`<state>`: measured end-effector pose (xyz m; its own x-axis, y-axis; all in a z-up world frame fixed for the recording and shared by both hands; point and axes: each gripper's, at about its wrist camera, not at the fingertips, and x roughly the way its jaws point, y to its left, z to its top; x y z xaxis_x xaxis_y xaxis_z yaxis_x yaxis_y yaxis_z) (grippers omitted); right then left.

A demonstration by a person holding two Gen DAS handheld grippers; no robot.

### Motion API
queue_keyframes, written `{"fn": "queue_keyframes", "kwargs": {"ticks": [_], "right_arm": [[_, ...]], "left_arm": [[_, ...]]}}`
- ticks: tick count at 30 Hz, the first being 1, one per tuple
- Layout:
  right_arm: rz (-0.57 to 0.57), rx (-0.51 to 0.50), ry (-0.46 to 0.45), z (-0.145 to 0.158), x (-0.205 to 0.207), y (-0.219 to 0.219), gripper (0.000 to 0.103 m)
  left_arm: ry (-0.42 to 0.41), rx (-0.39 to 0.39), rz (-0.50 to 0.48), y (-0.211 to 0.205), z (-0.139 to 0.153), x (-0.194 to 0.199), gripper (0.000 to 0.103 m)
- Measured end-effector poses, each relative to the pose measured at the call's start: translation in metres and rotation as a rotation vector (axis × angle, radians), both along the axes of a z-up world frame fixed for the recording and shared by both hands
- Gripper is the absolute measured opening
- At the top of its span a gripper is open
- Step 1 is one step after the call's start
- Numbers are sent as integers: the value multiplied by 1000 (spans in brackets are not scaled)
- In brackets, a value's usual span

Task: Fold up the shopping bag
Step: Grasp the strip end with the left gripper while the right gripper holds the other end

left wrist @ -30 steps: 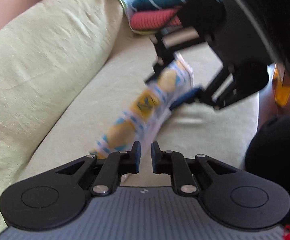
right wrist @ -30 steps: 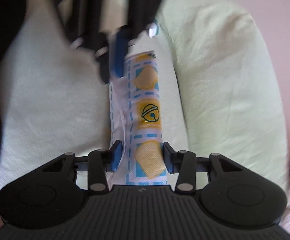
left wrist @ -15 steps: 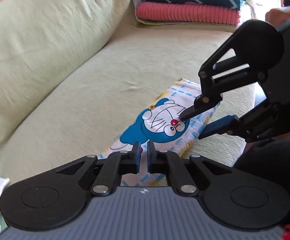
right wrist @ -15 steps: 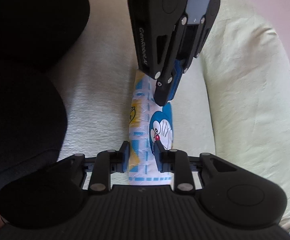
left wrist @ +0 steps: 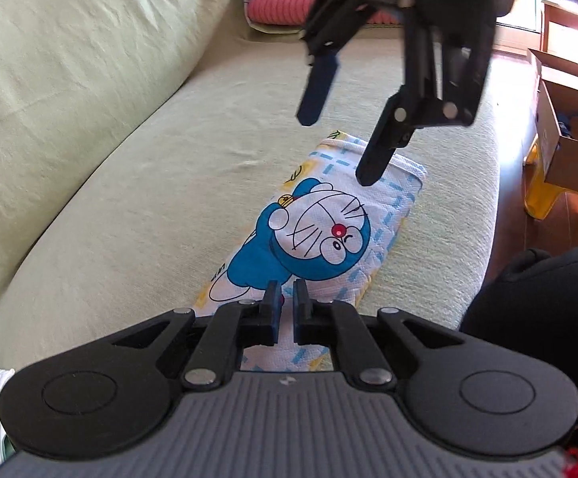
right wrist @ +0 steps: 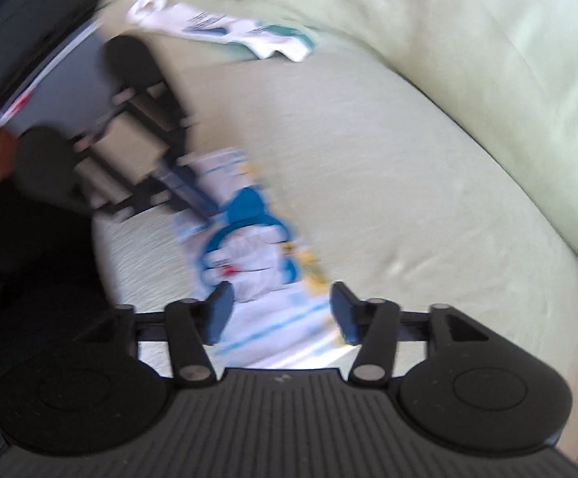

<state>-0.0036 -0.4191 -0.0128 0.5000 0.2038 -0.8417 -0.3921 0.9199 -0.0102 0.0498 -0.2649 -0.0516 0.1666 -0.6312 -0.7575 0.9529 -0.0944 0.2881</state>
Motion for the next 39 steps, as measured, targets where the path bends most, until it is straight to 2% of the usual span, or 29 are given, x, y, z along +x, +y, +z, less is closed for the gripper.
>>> {"fn": "queue_keyframes", "kwargs": {"ticks": [2, 4, 5, 6, 8, 10, 11, 12, 14, 16, 18, 21, 22, 24, 26, 27, 29, 31, 32, 34, 36, 39], "right_arm": [[45, 104, 80, -9, 24, -12, 69], [72, 158, 148, -19, 35, -17, 73], [90, 190, 185, -25, 43, -18, 73], [110, 205, 194, -28, 42, -17, 68], [149, 190, 186, -28, 32, -8, 62], [181, 137, 159, -28, 25, 4, 60], [195, 107, 142, -26, 21, 8, 59], [208, 82, 125, -23, 18, 13, 58], [268, -31, 64, -19, 6, 32, 55], [337, -153, 3, -16, -3, 54, 51], [374, -267, -58, -14, -15, 71, 46], [416, -423, -147, -17, -38, 99, 41], [429, -503, -192, -22, -48, 112, 40], [422, -664, -289, -30, -60, 124, 31], [403, -808, -368, -39, -57, 129, 28], [390, -844, -387, -43, -56, 130, 26], [360, -926, -420, -54, -52, 130, 25], [360, -964, -425, -67, -54, 131, 25], [361, -967, -432, -71, -57, 132, 25], [361, -953, -420, -75, -64, 138, 23], [344, -907, -401, -75, -69, 143, 23], [331, -893, -399, -83, -72, 150, 23]], "left_arm": [[-24, 13, -40, 2, 2, 0, 3], [-64, 33, -94, 4, 4, 1, 15], [-95, 37, -105, 4, 7, 6, 20], [-114, 46, -106, 2, 12, 16, 20], [-114, 66, -114, 3, 17, 28, 17], [-62, 133, -176, 3, 19, 39, 17], [-26, 161, -212, 0, 21, 45, 26], [12, 189, -246, -3, 24, 51, 46], [19, 217, -270, -8, 28, 57, 64], [49, 258, -300, -12, 32, 60, 62], [87, 317, -349, -15, 28, 50, 53], [-10, 337, -397, -9, 25, 25, 45], [-30, 331, -399, -6, 26, 21, 43], [-155, 288, -387, -2, 28, 9, 33], [-314, 243, -361, -4, 25, -1, 32], [-410, 225, -349, -5, 20, -7, 32], [-514, 210, -333, -6, 7, -17, 32], [-606, 213, -339, -4, -12, -29, 32], [-626, 209, -338, -1, -19, -34, 31], [-649, 194, -332, 6, -32, -43, 32], [-637, 164, -312, 14, -38, -48, 32], [-645, 148, -312, 19, -43, -51, 35]]}}
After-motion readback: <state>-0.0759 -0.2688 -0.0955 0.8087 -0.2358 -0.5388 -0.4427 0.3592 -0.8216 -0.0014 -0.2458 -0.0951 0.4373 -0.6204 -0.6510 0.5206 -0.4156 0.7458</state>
